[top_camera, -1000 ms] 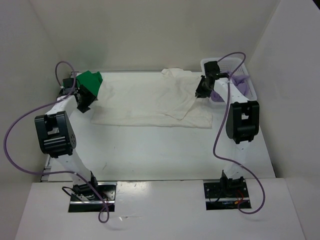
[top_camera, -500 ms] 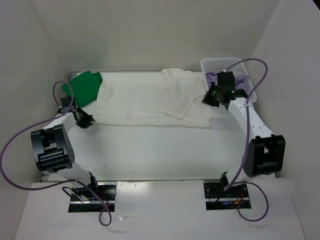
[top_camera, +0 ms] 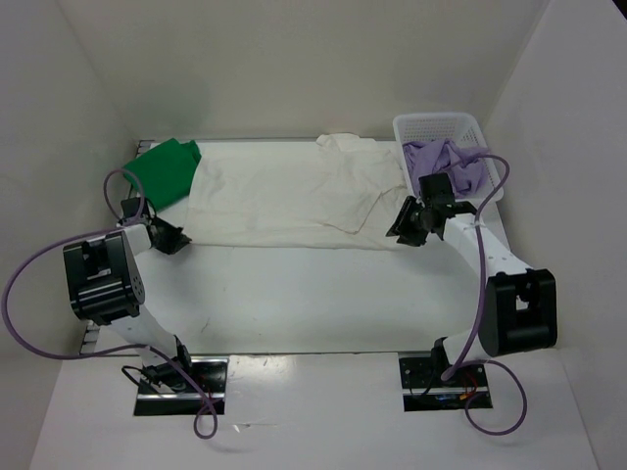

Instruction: Fold and stack the t-shirts

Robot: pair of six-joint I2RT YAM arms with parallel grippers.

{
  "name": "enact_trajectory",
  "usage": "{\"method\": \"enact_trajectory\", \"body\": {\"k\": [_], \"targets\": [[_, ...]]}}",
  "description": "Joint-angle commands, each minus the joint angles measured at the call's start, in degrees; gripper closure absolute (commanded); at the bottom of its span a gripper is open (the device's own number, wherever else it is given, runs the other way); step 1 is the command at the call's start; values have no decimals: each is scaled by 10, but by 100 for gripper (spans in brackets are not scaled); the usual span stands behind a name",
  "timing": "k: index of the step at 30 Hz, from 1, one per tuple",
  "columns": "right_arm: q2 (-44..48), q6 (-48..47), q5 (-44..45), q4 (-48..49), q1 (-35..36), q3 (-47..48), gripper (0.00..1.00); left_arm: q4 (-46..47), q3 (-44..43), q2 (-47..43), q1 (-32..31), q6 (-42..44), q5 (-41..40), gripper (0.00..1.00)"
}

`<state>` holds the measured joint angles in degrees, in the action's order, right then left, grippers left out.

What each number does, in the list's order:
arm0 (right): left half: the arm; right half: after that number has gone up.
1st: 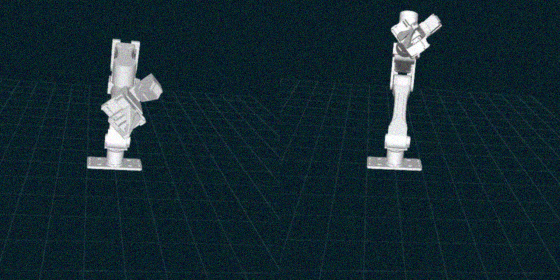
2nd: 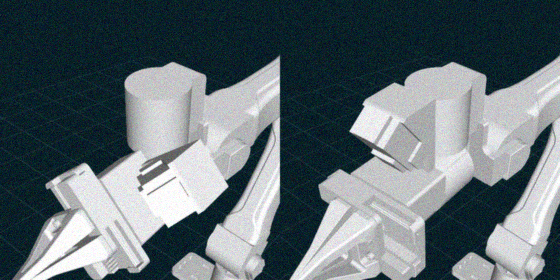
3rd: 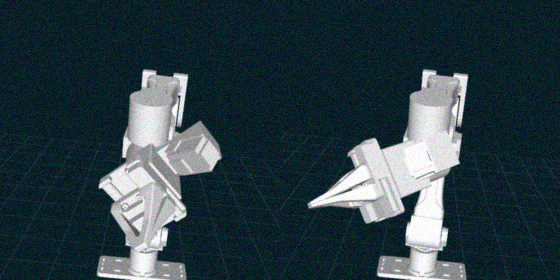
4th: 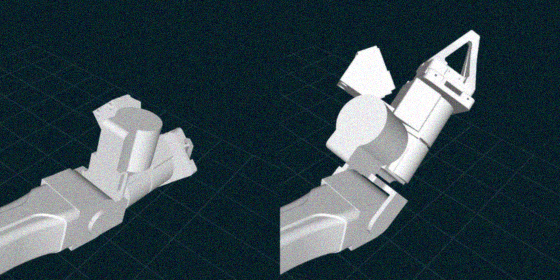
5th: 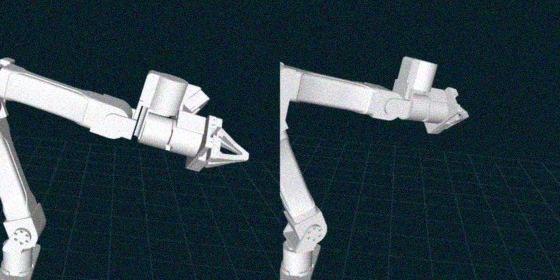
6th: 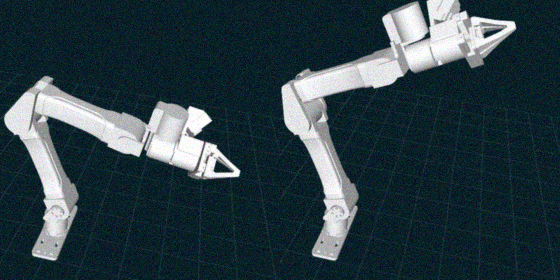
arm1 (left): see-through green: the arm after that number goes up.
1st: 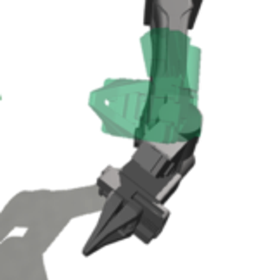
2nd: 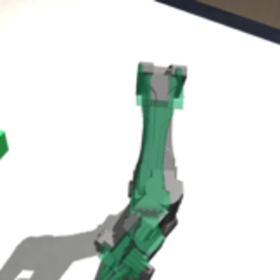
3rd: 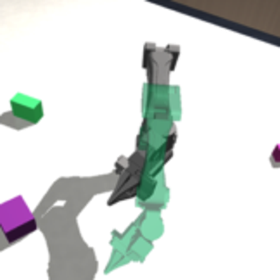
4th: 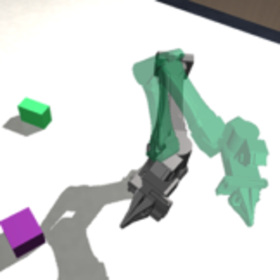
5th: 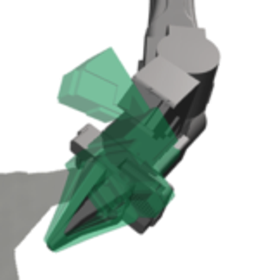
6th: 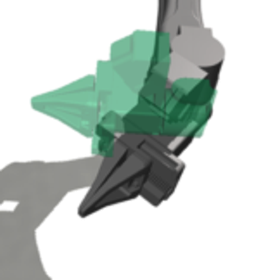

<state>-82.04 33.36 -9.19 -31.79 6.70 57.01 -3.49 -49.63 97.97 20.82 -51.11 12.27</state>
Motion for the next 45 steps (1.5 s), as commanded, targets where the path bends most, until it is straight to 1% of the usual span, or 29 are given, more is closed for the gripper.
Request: {"method": "enact_trajectory", "body": {"k": [1, 3, 4, 6, 8, 10, 13, 16, 18, 19, 20, 22, 23, 26, 27, 29, 30, 31, 34, 35, 38, 39, 42, 45], "targets": [[24, 4, 19, 32, -4, -9, 54, 8, -21, 7, 0, 1, 13, 95], [10, 19, 43, 19, -4, -9, 48, -9, -21, -12, 0, 22, 18, 100], [10, 19, 49, 19, -19, -15, 44, -24, -21, -37, 0, 29, 18, 100], [-3, 27, 62, 26, -24, -20, 41, -41, -14, -66, 0, 49, 6, 100], [-11, 32, 96, 26, -34, -20, 38, -71, 1, -104, 0, 60, -3, 100], [-25, 39, 110, 26, -40, -20, 37, -96, 7, -132, 0, 78, -9, 100], [-48, 45, 116, 51, -40, -21, 37, -115, 21, -153, 0, 95, -28, 100], [-92, 50, 103, 75, -40, -27, 37, -125, 26, -153, 0, 109, -34, 100], [-117, 57, 83, 100, -40, -34, 42, -125, 26, -153, 0, 109, -29, 100], [-123, 64, 70, 100, -40, -39, 42, -125, 26, -153, 0, 109, -29, 100], [-123, 74, 59, 105, -40, -39, 45, -125, 26, -153, 0, 109, -23, 100], [-129, 85, 59, 122, -40, -60, 47, -125, 26, -153, 0, 114, -23, 100], [-134, 91, 72, 122, -40, -60, 53, -125, 26, -153, 0, 114, -23, 100], [-152, 102, 72, 127, -46, -60, 72, -125, 31, -147, 0, 121, -23, 100], [-152, 102, 72, 127, -46, -60, 87, -125, 31, -140, 0, 127, -30, 100], [-146, 108, 72, 105, -46, -55, 97, -139, 31, -134, 0, 132, -42, 100], [-134, 108, 72, 97, -46, -63, 97, -146, 23, -134, 0, 138, -42, 100], [-99, 108, 72, 84, -46, -72, 97, -161, 23, -134, 0, 138, -42, 100], [-36, 95, 81, 40, -51, -88, 98, -187, 12, -151, 0, 151, -57, 100], [3, 95, 81, 6, -61, -95, 98, -201, 12, -160, 0, 159, -57, 100], [65, 94, 12, -35, -87, -103, 98, -238, 12, -175, 0, 166, -64, 100], [72, 94, -15, -48, -87, -103, 98, -245, 12, -181, 0, 166, -64, 100], [103, 84, -21, -106, -99, -103, 98, -276, 4, -206, 0, 149, -58, 100], [122, 69, -21, -151, -100, -96, 95, -324, -1, -226, 0, 125, -63, 100]]}}
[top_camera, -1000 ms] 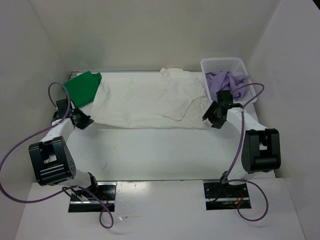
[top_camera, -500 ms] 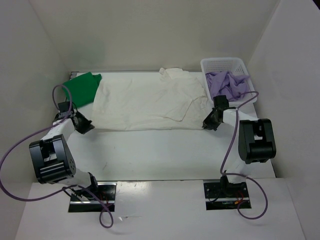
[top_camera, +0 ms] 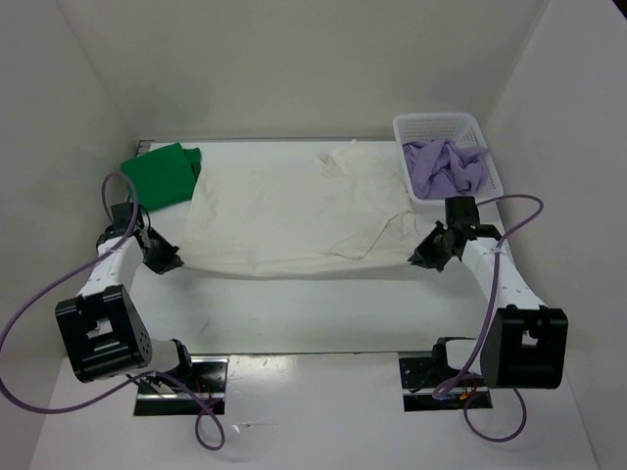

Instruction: Fold and stack the t-shirts

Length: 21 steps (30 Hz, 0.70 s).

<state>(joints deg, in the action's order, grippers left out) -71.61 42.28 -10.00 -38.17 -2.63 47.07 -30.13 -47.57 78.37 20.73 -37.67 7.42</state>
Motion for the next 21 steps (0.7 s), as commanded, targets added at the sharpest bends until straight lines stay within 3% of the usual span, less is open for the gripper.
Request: {"method": "enact_trajectory", "body": {"k": [1, 4, 6, 7, 8, 10, 13, 16, 17, 18, 20, 21], "targets": [[17, -31, -13, -94, -6, 9, 94, -76, -31, -37, 1, -10, -21, 100], [17, -43, -7, -119, -6, 21, 80, -106, -31, -44, 1, -23, 4, 98], [23, -49, 0, -142, 5, 26, 67, -118, -22, -50, 6, -29, 19, 87], [23, -55, 5, -148, 10, 40, 51, -118, -11, -56, 6, -29, 36, 78], [23, -55, 15, -153, 17, 45, 47, -118, -11, -61, 6, -29, 43, 55], [17, -72, 30, -154, 18, 66, 42, -102, -11, -61, 6, -29, 50, 29], [-5, -97, 49, -154, 23, 111, 40, -96, -52, -61, 6, -29, 50, 5], [-36, -104, 12, -111, 60, 128, 61, -61, -81, -45, -2, -24, 67, 0], [-48, -104, -7, -95, 69, 128, 80, -28, -88, -37, -11, -24, 73, 0], [-72, -98, -24, -55, 93, 116, 89, -11, -88, -30, -37, -33, 73, 0], [-100, -77, -45, -19, 125, 102, 100, 55, -88, -21, -67, -33, 82, 0], [-114, -70, -51, -3, 152, 92, 100, 72, -88, -13, -83, -33, 82, 3]]}}
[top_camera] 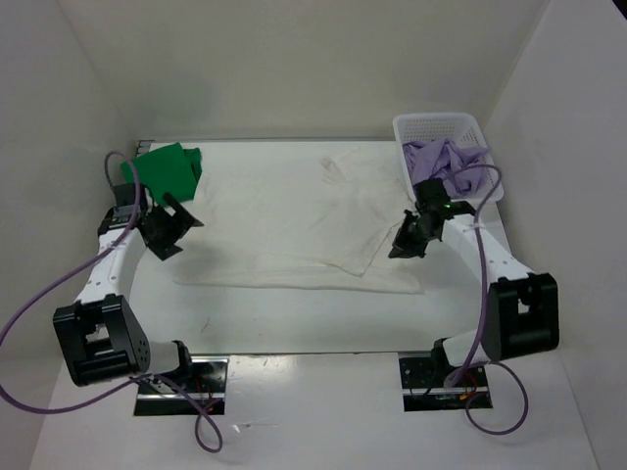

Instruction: Fold and stack the t-shirts

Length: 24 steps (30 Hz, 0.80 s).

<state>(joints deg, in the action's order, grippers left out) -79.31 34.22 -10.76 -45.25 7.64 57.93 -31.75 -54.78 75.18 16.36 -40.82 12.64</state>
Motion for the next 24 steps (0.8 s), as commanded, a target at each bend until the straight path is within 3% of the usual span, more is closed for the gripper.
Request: {"method": "enact_trajectory", "body": {"k": [1, 2, 3, 5, 6, 7, 9, 12, 16, 24], "targets": [[-58, 15, -51, 107, 61, -22, 100, 96, -16, 31, -71, -1, 30, 14], [-66, 32, -51, 123, 71, -22, 100, 106, -23, 57, -84, -1, 30, 31], [-74, 38, -51, 134, 85, -27, 93, 107, -23, 71, -97, -1, 30, 56], [-95, 45, -44, 156, 92, -27, 77, 122, -18, 94, -131, -8, 24, 74], [-101, 51, -44, 163, 99, -27, 62, 129, -3, 95, -141, -15, 24, 78], [-101, 51, -44, 171, 105, -33, 57, 142, 5, 100, -149, -15, 24, 81], [-120, 58, -21, 180, 106, -33, 48, 156, 24, 100, -177, -30, 18, 81], [-138, 64, -13, 186, 106, -39, 48, 162, 51, 100, -205, -36, -8, 81], [-145, 74, -27, 199, 112, -64, 61, 174, 84, 95, -210, -41, -8, 81], [-133, 106, -38, 210, 128, -86, 62, 179, 129, 60, -210, -58, 3, 79]]}}
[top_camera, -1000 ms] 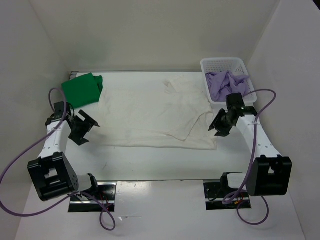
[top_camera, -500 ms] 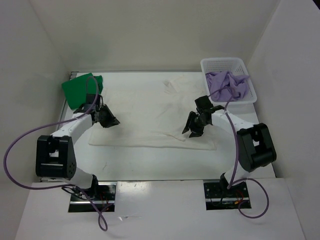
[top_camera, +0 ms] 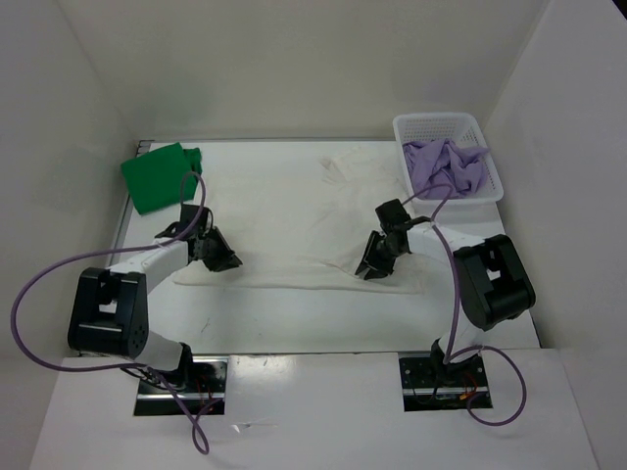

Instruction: Fold and stack the t-shirts

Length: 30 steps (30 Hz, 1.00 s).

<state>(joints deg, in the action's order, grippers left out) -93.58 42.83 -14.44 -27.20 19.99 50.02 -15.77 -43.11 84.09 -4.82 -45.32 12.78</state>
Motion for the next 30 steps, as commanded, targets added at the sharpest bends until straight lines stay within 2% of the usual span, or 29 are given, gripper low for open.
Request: {"method": "enact_trajectory", "body": {"k": [1, 6, 15, 18, 26, 30], "targets": [[9, 20, -8, 38, 5, -7, 62, 20, 19, -30, 2, -13, 1, 79], [-14, 26, -9, 45, 5, 4, 67, 20, 25, -35, 2, -7, -10, 79], [-31, 20, -2, 37, 5, 46, 93, 30, 30, -35, 2, -13, 1, 78], [-38, 12, 3, 32, 5, 77, 94, 36, 36, -40, 2, -19, 1, 78], [-148, -27, 13, 14, 10, 233, 97, 36, 30, -40, 2, -13, 1, 78], [-193, -32, 13, 9, 10, 281, 97, 29, 30, -40, 2, -13, 1, 78]]}}
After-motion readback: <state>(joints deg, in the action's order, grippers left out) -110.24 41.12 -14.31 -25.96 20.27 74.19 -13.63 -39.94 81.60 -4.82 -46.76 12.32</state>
